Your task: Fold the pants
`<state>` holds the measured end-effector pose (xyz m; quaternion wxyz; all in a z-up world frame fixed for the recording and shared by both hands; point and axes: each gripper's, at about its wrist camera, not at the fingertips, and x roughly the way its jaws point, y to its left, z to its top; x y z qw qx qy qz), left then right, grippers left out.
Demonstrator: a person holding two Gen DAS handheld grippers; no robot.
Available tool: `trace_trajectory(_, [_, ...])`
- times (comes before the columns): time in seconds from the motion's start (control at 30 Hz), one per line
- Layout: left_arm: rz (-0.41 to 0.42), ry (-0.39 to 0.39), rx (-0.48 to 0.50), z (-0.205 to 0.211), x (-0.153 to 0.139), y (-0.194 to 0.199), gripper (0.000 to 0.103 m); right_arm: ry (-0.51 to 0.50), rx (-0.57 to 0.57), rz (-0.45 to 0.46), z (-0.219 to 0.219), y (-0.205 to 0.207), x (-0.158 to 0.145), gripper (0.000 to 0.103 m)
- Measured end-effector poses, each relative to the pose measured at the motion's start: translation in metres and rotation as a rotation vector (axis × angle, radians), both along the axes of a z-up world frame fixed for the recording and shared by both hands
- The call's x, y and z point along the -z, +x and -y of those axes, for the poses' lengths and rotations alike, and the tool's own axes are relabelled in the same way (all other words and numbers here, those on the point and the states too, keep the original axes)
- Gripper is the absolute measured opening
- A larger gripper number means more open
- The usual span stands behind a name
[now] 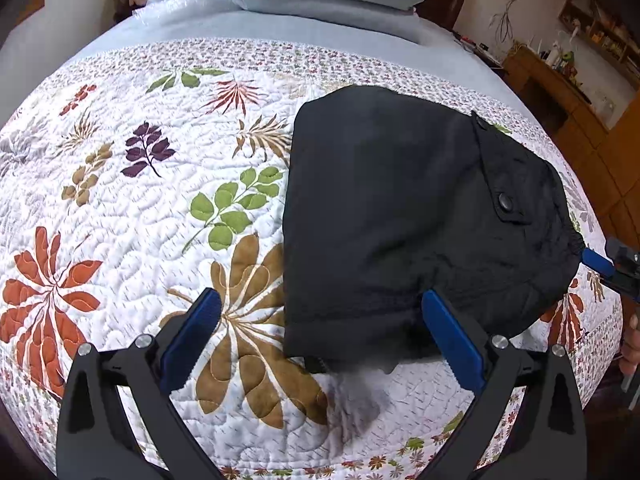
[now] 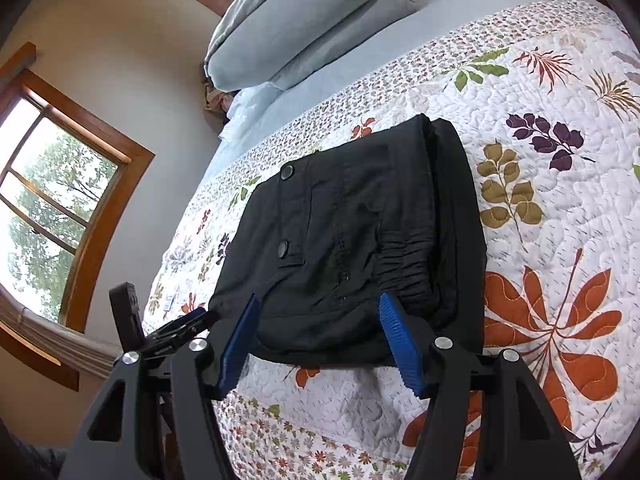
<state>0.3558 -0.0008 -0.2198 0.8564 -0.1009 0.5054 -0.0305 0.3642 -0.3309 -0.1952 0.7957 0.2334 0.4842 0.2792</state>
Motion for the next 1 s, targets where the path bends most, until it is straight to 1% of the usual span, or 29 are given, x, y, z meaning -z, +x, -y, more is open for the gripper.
trace_trajectory(0.07, [0.008,-0.011,-0.01,0.0,-0.002,-0.003,0.1,-0.035,0.001,-0.009,-0.002,0.0,0.002,0.063])
trace_trajectory(0.2, [0.013,0.002,-0.026,-0.003,-0.008,-0.009,0.1,-0.003,0.021,-0.047,0.005,-0.002,0.009,0.064])
trace_trajectory(0.3, [0.041,-0.022,-0.045,-0.01,-0.025,-0.022,0.1,0.042,0.052,-0.022,0.013,-0.012,-0.005,0.068])
trace_trajectory(0.33, [0.053,-0.025,-0.053,-0.012,-0.033,-0.029,0.1,0.035,0.057,-0.001,0.015,-0.02,-0.015,0.07])
trace_trajectory(0.37, [0.066,-0.031,-0.058,-0.013,-0.041,-0.036,0.1,0.018,0.062,0.013,0.015,-0.024,-0.022,0.072])
trace_trajectory(0.4, [0.076,-0.04,-0.059,-0.014,-0.049,-0.042,0.1,-0.016,0.069,0.049,0.016,-0.036,-0.036,0.074])
trace_trajectory(0.5, [0.105,-0.073,-0.061,-0.013,-0.071,-0.064,0.1,-0.095,0.076,0.136,0.012,-0.063,-0.066,0.081])
trace_trajectory(0.57, [0.12,-0.076,-0.054,-0.011,-0.082,-0.079,0.1,-0.156,0.087,0.176,0.009,-0.08,-0.081,0.087])
trace_trajectory(0.6, [0.126,-0.072,-0.05,-0.009,-0.087,-0.085,0.1,-0.186,0.093,0.191,0.007,-0.09,-0.088,0.087])
trace_trajectory(0.67, [0.138,-0.056,-0.042,-0.006,-0.095,-0.099,0.1,-0.214,0.097,0.202,0.007,-0.104,-0.095,0.091])
trace_trajectory(0.73, [0.142,-0.05,-0.027,-0.005,-0.099,-0.109,0.1,-0.248,0.105,0.208,0.005,-0.116,-0.101,0.093])
trace_trajectory(0.83, [0.141,-0.029,-0.012,-0.001,-0.104,-0.122,0.1,-0.293,0.109,0.198,0.001,-0.132,-0.1,0.096])
trace_trajectory(0.9, [0.125,-0.02,0.006,0.002,-0.106,-0.132,0.1,-0.347,0.094,0.174,-0.006,-0.142,-0.097,0.098])
trace_trajectory(1.0, [0.134,-0.014,0.016,0.004,-0.111,-0.147,0.1,-0.393,0.05,0.168,-0.019,-0.158,-0.095,0.098])
